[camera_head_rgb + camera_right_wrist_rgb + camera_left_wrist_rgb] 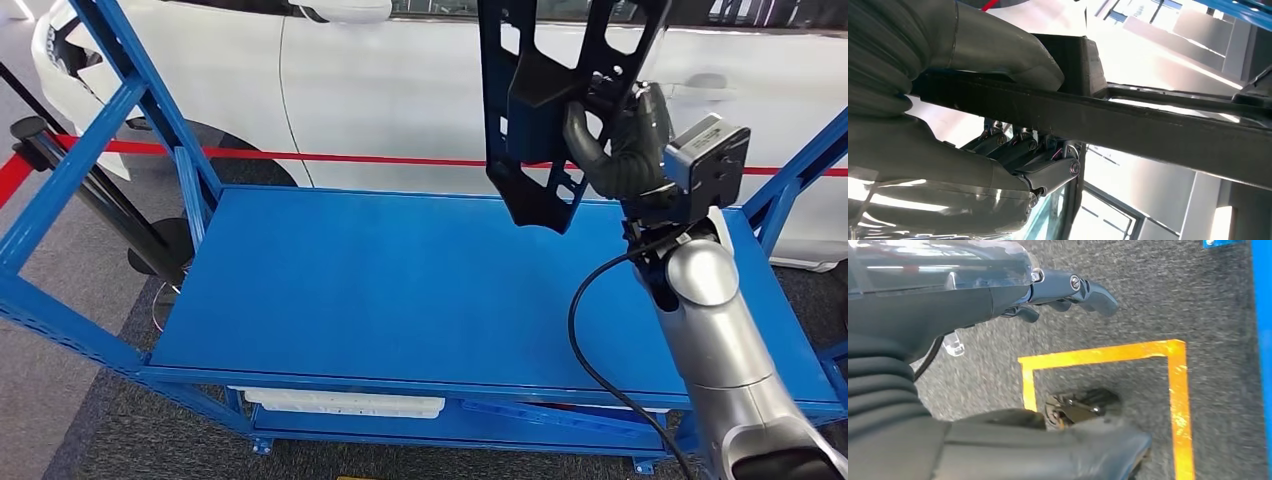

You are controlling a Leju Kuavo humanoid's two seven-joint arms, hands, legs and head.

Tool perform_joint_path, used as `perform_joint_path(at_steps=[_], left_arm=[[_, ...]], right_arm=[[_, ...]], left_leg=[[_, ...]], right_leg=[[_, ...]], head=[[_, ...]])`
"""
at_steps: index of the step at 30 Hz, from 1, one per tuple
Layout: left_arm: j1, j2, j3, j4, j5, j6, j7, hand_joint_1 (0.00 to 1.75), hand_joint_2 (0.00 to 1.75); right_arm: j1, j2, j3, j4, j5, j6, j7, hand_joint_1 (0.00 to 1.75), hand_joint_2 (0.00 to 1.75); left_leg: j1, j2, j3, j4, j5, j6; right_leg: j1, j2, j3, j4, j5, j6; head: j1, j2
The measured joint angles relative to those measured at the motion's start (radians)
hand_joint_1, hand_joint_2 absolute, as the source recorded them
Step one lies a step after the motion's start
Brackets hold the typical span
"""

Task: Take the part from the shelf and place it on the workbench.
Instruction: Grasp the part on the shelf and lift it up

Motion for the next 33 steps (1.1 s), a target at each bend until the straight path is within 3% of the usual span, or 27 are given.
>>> perform_joint_path(at_steps=[16,33], left_arm=[[-0.001,-0.004,0.042,0.0,0.015,-0.058,0.042,0.0,1.75],[0.002,-0.002,0.102,0.0,0.077,-0.138,0.088,0.0,1.75]], right_arm=[[0.082,-0.023,-0.011,-0.018,0.064,-0.002,-0.022,1.75,1.75],[0.136,0.001,-0.019,-0.04,0.054,0.027,-0.076,1.75,1.75]], left_leg=[[0.0,0.0,-0.001,0.0,0.0,0.0],[0.0,0.0,-0.003,0.0,0.0,0.0]], right_leg=[[0.0,0.0,-0.001,0.001,0.0,0.0],[0.0,0.0,-0.002,0.001,0.0,0.0]], head=[[0.0,0.0],[0.0,0.0]])
